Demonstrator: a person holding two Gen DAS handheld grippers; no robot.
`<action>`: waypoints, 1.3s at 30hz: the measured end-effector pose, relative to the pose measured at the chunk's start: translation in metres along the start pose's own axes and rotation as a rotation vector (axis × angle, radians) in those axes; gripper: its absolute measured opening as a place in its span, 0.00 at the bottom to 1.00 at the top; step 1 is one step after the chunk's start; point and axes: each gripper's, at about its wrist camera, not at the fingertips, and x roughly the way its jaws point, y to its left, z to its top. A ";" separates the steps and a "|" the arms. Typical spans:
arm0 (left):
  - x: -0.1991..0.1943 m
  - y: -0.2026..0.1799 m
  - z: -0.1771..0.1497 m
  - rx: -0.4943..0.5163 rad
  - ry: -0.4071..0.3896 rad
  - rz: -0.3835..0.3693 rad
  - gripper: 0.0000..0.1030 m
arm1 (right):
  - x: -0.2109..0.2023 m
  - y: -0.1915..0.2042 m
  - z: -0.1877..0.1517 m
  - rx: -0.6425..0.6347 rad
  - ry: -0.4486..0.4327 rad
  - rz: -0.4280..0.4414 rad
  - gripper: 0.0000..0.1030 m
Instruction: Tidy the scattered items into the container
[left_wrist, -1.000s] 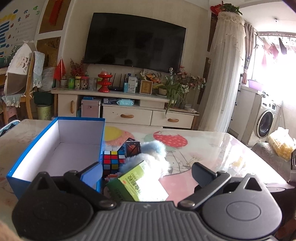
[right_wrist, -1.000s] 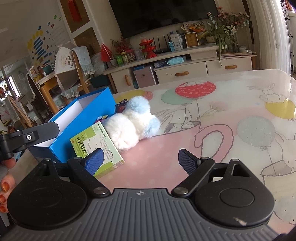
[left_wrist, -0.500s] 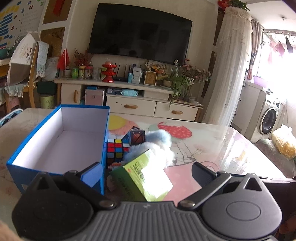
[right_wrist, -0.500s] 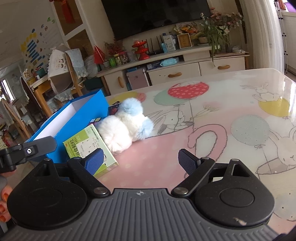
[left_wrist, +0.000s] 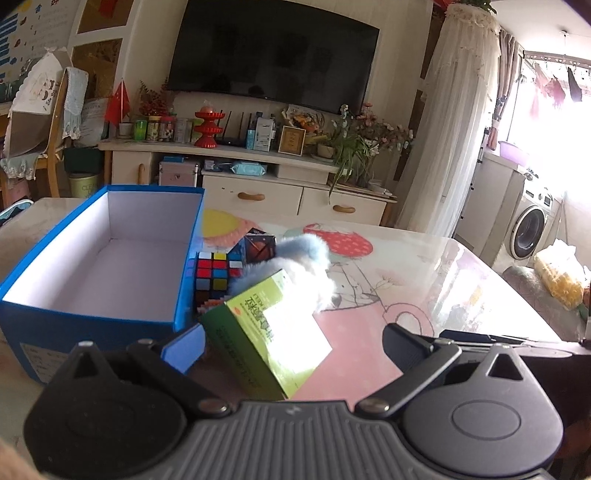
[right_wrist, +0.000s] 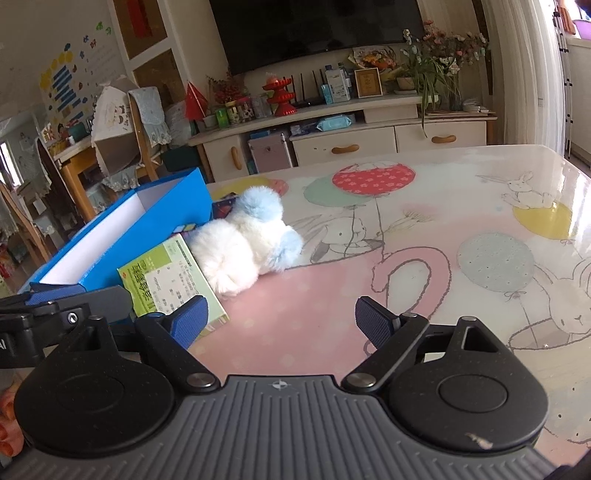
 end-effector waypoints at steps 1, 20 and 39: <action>0.000 0.000 0.000 0.003 0.002 -0.002 0.98 | 0.001 0.000 0.000 -0.001 0.006 -0.002 1.00; 0.008 0.002 -0.012 0.083 0.067 0.014 0.69 | 0.026 0.000 0.008 -0.038 0.059 0.123 0.49; 0.031 0.016 -0.017 0.072 0.128 0.017 0.57 | 0.082 0.002 0.042 -0.069 0.244 0.457 0.45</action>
